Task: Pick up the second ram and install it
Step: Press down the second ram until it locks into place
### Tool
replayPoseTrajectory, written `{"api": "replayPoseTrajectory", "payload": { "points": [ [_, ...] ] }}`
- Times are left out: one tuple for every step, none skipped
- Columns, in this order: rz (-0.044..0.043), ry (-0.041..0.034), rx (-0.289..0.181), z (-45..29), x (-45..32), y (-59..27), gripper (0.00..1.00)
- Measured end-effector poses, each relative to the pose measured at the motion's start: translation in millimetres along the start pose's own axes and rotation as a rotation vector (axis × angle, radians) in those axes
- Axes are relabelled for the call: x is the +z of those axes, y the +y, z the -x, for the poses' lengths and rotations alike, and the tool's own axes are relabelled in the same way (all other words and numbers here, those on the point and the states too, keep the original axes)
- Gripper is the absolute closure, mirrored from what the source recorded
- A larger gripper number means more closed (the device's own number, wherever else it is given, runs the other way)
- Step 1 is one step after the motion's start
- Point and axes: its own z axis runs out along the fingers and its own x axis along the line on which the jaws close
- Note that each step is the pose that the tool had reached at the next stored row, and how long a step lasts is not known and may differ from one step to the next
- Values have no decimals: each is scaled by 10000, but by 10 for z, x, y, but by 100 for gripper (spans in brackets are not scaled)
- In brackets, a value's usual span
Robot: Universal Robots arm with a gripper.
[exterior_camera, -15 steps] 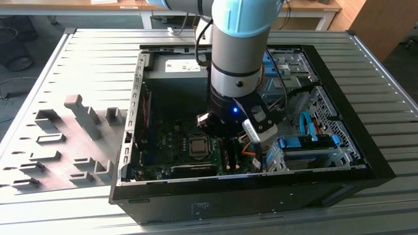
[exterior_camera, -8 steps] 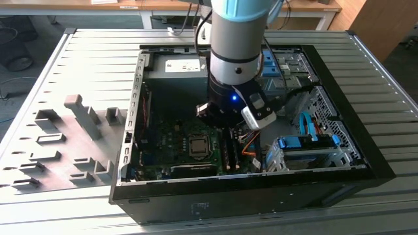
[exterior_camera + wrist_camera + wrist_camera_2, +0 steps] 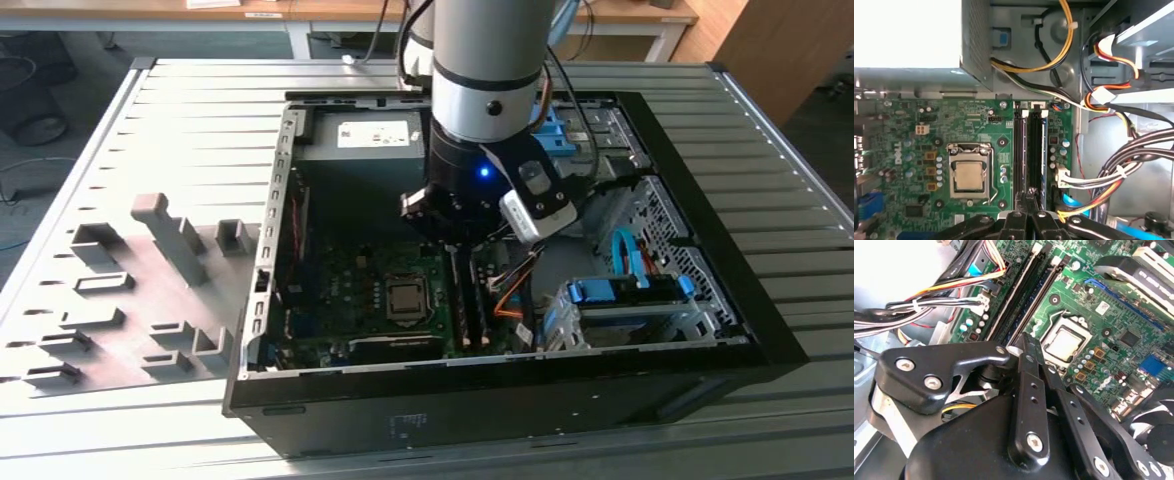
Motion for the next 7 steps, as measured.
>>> {"api": "replayPoseTrajectory", "payload": {
  "points": [
    [3,-1,0,0,1,0,89],
    [5,-2,-1,0,1,1,89],
    [4,-2,0,0,1,0,89],
    [4,-2,-1,0,1,0,89],
    [2,-1,-1,0,0,0,89],
    [2,-1,0,0,0,0,89],
    [2,0,-1,0,-1,0,89]
  ]
}}
